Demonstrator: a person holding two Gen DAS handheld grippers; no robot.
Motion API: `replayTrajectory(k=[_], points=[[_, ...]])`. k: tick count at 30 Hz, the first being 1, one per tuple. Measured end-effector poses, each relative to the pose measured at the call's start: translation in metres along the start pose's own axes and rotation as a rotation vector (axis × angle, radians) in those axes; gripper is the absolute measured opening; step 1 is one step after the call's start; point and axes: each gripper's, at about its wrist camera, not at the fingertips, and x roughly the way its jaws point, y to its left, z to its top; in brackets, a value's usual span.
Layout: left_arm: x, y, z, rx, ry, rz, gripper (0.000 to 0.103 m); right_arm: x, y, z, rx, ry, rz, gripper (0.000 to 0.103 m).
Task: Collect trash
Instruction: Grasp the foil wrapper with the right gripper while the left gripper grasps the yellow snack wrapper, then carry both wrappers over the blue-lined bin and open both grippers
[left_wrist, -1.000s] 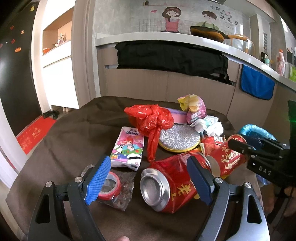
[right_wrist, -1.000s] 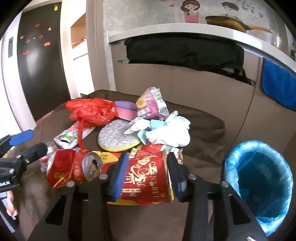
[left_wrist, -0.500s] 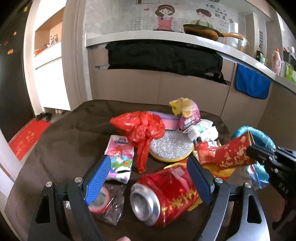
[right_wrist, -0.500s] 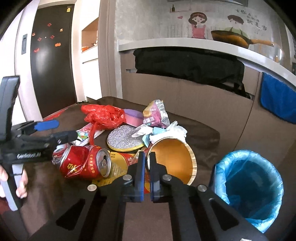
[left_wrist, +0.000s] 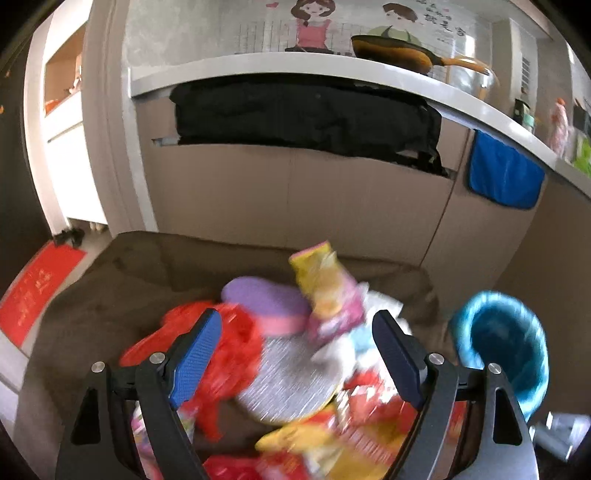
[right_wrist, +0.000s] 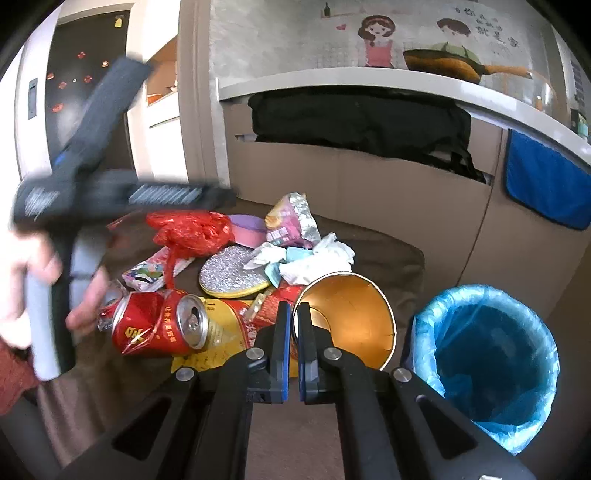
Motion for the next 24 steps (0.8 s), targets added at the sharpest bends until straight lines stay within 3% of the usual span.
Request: replayTrajectory(k=[4,9,12,13,14,15,19,24], points=[[0.037,-0.021,0.02,0.007,0.042,-0.019,0.08,-0.002,-0.006,0.0,0.015,-0.004,-0.014,0.002],[0.085,-0.033,0.027,0.026,0.109,0.03,0.071,-0.003,-0.018,0.005,0.034,-0.011,-0.031,0.002],[0.108,-0.035,0.028,0.048,0.139,0.046,0.06,0.001,-0.027,0.008,0.059,-0.004,-0.028,0.002],[0.114,-0.034,0.027,0.051,0.153,0.036,0.051,0.002,-0.029,0.009,0.07,0.001,-0.022,0.002],[0.119,-0.033,0.026,0.049,0.166,0.023,0.034,0.004,-0.031,0.009,0.081,0.009,-0.014,0.002],[0.123,-0.029,0.024,0.032,0.186,-0.002,0.027,0.005,-0.033,0.008,0.092,0.016,-0.007,0.002],[0.118,-0.014,0.022,-0.029,0.168,-0.028,0.01,0.008,-0.035,0.005,0.106,0.027,-0.003,0.002],[0.089,-0.011,0.026,0.02,0.103,0.021,0.009,0.006,-0.033,0.006,0.112,0.025,-0.008,0.002]])
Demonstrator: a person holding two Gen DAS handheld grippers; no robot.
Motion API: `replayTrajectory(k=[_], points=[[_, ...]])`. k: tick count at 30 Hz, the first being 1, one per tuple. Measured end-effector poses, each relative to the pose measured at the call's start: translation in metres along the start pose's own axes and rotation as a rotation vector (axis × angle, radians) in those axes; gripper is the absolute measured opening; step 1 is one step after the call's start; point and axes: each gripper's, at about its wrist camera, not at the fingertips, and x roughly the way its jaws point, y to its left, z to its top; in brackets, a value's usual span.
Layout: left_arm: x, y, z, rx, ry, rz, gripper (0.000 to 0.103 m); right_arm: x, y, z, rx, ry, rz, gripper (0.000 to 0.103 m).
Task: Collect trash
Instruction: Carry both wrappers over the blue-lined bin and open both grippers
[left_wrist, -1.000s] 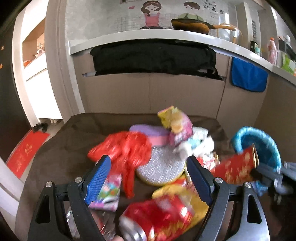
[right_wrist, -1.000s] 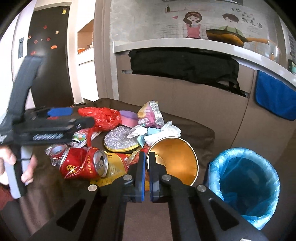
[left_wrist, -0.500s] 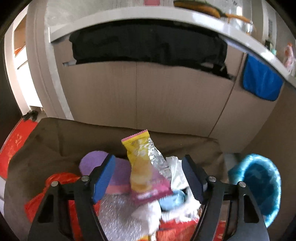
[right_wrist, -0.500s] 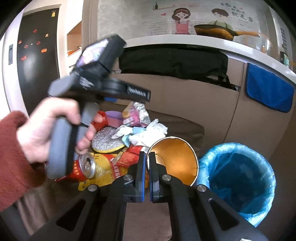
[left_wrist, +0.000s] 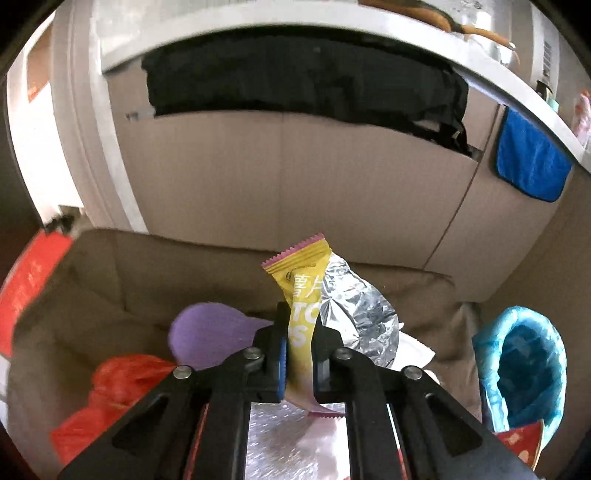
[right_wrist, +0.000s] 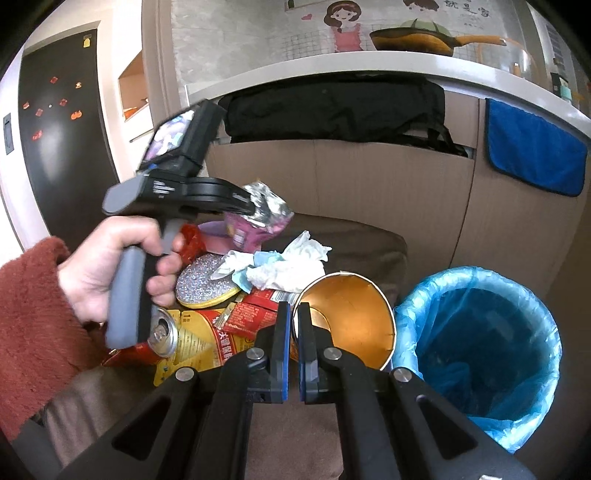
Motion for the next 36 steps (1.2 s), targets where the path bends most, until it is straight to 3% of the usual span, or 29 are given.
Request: replayTrajectory(k=[7,13,29,36], points=[[-0.045,-0.002,0.008,0.03,-0.074,0.009,0.009,-0.016,0.012,0.008,-0.021,-0.04,-0.015,0.002],[-0.063,-0.021,0.01,0.045,-0.06,-0.028,0.009,-0.037,0.002,0.018,-0.007,-0.084,-0.051,0.002],[-0.071,-0.175,0.008,0.185,-0.001,-0.283,0.009,-0.088,-0.112,0.008,0.076,-0.11,-0.275,0.002],[-0.056,-0.215,-0.004,0.265,0.053,-0.339,0.009,-0.084,-0.148,-0.004,0.114,-0.081,-0.314,0.002]])
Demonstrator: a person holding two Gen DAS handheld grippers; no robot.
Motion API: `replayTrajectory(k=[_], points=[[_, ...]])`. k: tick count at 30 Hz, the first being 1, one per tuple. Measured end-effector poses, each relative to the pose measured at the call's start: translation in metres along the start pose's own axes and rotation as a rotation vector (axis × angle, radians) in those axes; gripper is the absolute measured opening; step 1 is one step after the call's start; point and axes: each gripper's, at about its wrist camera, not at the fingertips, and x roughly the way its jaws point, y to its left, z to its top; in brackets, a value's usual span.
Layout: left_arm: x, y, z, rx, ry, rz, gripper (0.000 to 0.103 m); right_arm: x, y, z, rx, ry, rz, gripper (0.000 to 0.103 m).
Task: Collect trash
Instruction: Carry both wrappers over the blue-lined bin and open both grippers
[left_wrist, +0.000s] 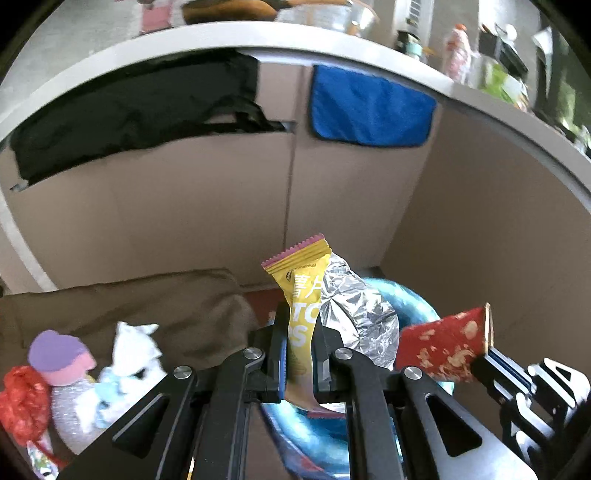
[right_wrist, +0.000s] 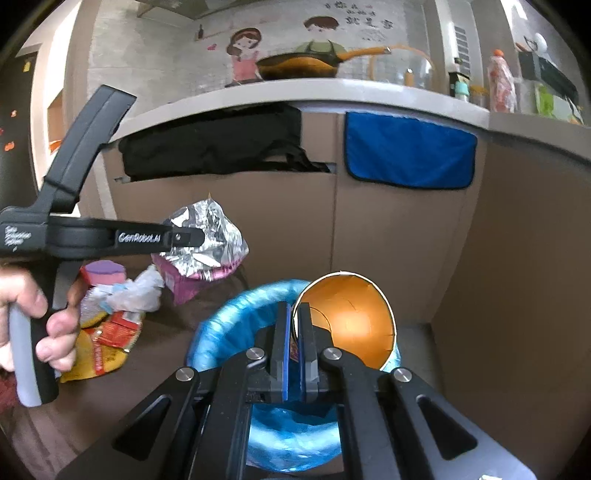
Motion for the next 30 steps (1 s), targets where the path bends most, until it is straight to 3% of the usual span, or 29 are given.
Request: replayTrajectory(k=[5,9,12,14,16,18,21,30], points=[[0.018,-0.008,-0.008,0.008,0.02,-0.036,0.009,0.015,-0.012,-0.013,0.03,0.04,-0.002,0.002],[0.041,-0.012,-0.012,0.008,0.099,-0.117,0.012,0.029,-0.016,-0.02,0.052,0.07,0.012,0.004],[0.046,-0.016,-0.014,0.018,0.099,-0.117,0.029,0.037,-0.018,-0.022,0.08,0.086,0.035,0.008],[0.047,-0.018,-0.015,0.022,0.094,-0.13,0.045,0.04,-0.019,-0.023,0.084,0.091,0.039,0.02],[0.049,-0.017,-0.016,0.016,0.104,-0.147,0.049,0.04,-0.018,-0.024,0.081,0.081,0.032,0.031],[0.051,-0.016,-0.017,0.011,0.12,-0.164,0.053,0.039,-0.017,-0.024,0.072,0.071,0.013,0.032],[0.046,-0.015,-0.02,0.019,0.11,-0.133,0.068,0.039,-0.017,-0.025,0.075,0.077,0.015,0.032],[-0.018,0.024,-0.044,-0.029,-0.027,0.024,0.072,0.031,-0.006,-0.022,0.094,0.071,0.039,0.032]])
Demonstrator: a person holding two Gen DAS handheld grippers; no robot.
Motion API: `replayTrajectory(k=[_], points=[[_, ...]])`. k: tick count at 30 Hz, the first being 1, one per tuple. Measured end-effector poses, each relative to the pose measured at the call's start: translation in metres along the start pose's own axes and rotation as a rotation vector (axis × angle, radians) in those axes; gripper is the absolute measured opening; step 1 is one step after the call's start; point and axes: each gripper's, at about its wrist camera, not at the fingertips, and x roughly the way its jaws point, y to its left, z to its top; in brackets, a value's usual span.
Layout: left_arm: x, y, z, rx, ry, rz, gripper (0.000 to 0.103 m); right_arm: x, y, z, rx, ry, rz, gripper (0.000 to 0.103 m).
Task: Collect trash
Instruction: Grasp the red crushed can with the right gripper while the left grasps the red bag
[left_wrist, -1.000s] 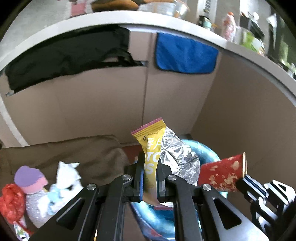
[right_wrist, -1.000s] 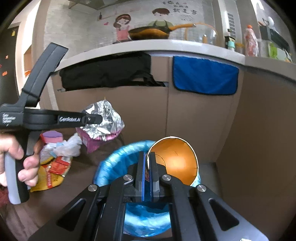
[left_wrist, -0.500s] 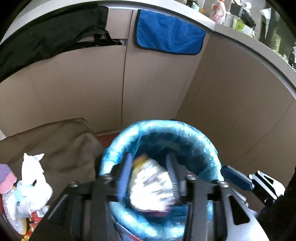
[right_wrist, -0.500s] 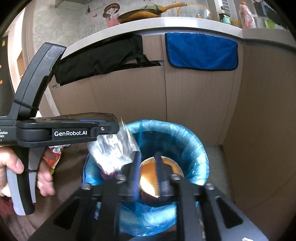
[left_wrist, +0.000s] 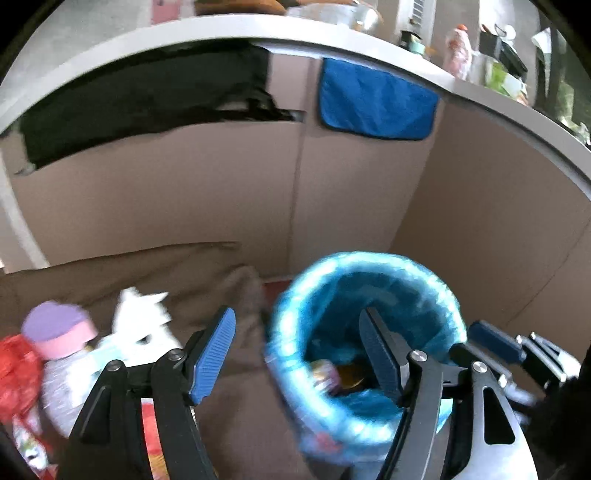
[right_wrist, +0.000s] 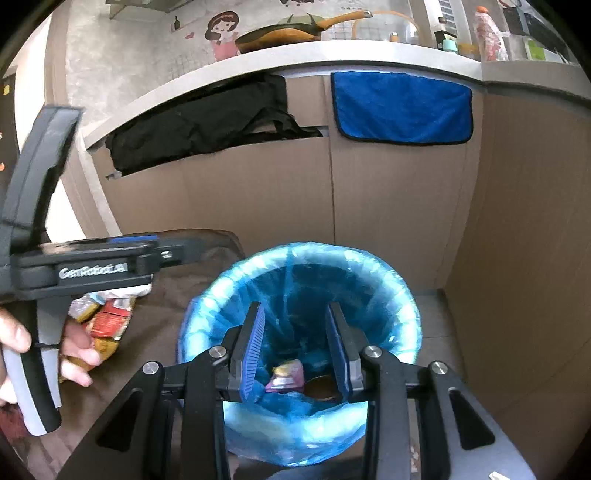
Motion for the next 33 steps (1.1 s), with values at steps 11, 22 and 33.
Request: replayTrajectory(k=[11,22,33], points=[[-0.107,0.084,-0.051,-0.044,-0.127,0.16,0.078,-0.008,0.091,0.006,-0.082,-0.008,0.133,0.035],[-0.148,0.193,-0.11,-0.199,-0.131,0.294,0.078,0.007,0.198,-0.005,-0.247,0.052,0.257,0.037],[-0.154,0.245,-0.156,-0.266,-0.1,0.344,0.078,0.031,0.247,-0.026,-0.3,0.151,0.348,0.037]])
